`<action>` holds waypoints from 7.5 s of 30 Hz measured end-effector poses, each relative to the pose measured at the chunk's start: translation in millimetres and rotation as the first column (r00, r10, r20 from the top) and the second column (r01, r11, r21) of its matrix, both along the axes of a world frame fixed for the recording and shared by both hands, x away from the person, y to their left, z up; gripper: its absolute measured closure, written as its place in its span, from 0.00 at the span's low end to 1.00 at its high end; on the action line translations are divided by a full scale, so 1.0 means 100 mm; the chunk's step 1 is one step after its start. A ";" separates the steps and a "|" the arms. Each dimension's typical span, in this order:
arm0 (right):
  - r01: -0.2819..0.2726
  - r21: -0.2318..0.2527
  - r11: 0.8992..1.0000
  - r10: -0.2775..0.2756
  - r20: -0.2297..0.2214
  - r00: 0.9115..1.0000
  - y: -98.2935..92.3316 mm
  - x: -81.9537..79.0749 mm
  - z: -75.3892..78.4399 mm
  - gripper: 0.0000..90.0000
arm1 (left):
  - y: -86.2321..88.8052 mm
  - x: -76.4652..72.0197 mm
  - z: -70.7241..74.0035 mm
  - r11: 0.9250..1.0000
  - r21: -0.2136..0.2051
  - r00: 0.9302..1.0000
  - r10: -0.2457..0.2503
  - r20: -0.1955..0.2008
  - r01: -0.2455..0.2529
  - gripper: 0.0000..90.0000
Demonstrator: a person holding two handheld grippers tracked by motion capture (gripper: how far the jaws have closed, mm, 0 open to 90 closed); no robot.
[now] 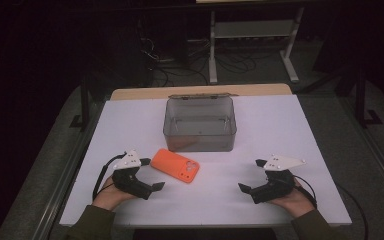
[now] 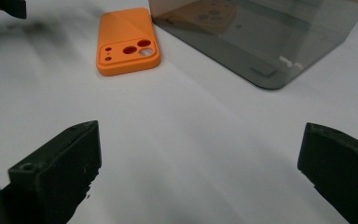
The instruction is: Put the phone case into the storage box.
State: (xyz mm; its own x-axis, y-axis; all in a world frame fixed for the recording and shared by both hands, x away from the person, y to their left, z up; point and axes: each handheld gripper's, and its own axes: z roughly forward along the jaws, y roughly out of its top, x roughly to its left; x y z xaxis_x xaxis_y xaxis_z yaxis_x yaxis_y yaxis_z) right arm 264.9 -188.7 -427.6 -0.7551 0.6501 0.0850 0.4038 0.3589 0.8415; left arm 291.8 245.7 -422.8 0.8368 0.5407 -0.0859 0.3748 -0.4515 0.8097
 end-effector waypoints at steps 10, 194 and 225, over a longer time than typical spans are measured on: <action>-0.001 0.006 1.000 0.001 -0.003 1.000 0.00 0.00 0.00 0.00 | 0.00 0.00 0.00 1.000 0.000 1.000 -0.003 -0.001 0.003 0.00; -0.145 0.002 0.989 0.145 -0.030 0.989 0.84 0.59 0.25 0.00 | -0.07 0.01 -0.01 0.999 0.007 0.999 -0.042 -0.020 0.042 0.00; -0.183 -0.001 0.983 0.182 -0.031 0.983 1.05 0.66 0.28 0.00 | -0.08 0.01 -0.02 0.999 0.008 0.999 -0.044 -0.021 0.044 0.00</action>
